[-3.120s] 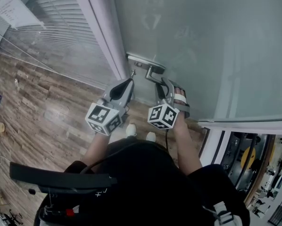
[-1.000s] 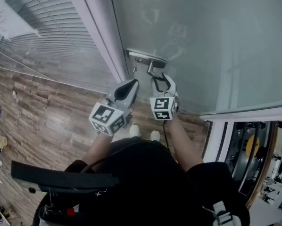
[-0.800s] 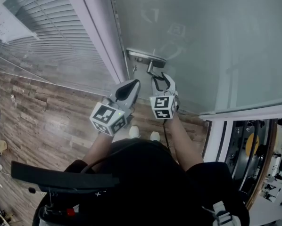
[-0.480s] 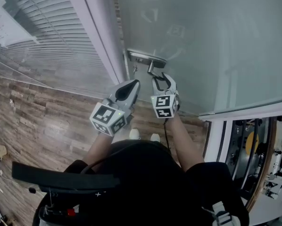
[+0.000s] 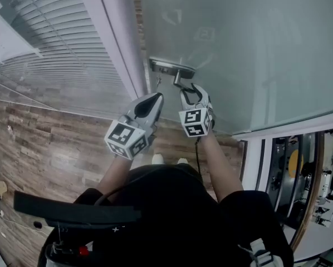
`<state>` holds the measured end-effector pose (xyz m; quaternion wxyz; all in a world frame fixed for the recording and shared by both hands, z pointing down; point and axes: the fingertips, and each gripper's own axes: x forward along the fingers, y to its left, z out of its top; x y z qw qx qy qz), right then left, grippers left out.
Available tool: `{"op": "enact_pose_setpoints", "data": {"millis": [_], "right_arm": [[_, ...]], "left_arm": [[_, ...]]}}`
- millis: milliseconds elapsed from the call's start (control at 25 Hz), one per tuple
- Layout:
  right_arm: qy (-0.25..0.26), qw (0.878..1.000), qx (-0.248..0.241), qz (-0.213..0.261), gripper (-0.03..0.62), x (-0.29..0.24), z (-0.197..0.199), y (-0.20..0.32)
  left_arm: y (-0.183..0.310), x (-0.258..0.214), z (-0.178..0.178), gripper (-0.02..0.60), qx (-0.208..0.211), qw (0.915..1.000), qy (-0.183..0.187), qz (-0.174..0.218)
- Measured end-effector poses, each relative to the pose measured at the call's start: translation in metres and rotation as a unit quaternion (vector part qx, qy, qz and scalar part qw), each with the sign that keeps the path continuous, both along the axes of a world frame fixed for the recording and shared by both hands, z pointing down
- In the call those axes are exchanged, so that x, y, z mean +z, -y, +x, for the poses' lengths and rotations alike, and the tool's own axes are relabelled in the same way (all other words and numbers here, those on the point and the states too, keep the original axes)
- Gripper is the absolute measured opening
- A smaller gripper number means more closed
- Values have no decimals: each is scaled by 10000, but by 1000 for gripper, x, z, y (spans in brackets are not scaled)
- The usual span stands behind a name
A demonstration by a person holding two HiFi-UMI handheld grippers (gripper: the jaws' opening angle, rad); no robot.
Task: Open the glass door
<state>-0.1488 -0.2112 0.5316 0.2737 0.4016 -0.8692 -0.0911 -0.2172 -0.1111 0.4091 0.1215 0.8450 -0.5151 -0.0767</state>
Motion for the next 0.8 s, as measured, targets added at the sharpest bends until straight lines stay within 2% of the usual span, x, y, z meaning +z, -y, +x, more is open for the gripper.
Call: {"op": "enact_pose_setpoints", "data": {"millis": [440,600,800], "right_arm": [[-526,9983,-83,254,164,-5,10,5],[-1010,9930,-195,579,169,-4,12,6],[-1398,9872,-380,665,167,-9,8,13]], "left_arm": [[-1,6,-1,0,89,9999,-77,-3],[-1,16,-4,0,117,9999,-103,-12],[5,14,-4,0,187,9997,-142,-17]]}}
